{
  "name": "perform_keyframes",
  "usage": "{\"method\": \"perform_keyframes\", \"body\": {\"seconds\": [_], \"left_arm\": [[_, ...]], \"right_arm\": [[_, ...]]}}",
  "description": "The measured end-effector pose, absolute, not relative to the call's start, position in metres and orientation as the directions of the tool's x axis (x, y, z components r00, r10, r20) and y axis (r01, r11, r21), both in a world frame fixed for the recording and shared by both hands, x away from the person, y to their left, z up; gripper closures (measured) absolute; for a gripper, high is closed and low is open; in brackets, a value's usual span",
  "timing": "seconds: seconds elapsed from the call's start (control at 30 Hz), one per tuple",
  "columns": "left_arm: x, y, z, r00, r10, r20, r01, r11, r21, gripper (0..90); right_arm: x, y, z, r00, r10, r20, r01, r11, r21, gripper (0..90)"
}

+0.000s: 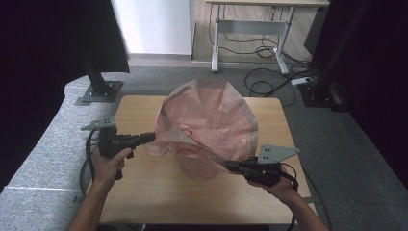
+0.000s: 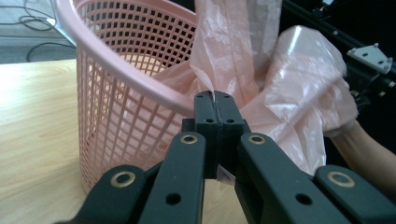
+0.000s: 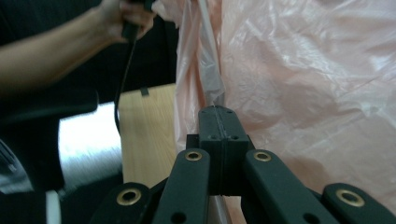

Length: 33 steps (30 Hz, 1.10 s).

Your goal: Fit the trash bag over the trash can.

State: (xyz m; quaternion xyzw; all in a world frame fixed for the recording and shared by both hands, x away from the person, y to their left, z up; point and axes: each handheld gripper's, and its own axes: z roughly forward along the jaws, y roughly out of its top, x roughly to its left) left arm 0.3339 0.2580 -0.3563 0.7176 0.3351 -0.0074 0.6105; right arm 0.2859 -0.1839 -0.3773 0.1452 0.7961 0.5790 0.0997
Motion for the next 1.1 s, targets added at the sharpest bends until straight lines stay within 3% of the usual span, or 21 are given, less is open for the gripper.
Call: {"method": "perform_keyframes", "body": {"seconds": [0.23,0.5,1.1], "left_arm": [[0.332,0.261,-0.367,0.780,0.457,-0.427,0.494,-0.031,0.869,89.7],[0.335,0.250,-0.375,0.791,0.479,-0.379,0.477,-0.095,0.874,89.7],[0.343,0.241,-0.387,0.738,0.552,-0.387,0.516,-0.094,0.851,89.8]], "right_arm": [[0.284,-0.168,-0.388,-0.938,0.340,-0.065,0.079,0.394,0.916,89.4],[0.301,-0.176,-0.397,-0.918,0.395,-0.008,0.149,0.364,0.920,89.5],[0.332,-0.169,-0.429,-0.905,0.415,0.099,0.266,0.368,0.891,89.5]]}}
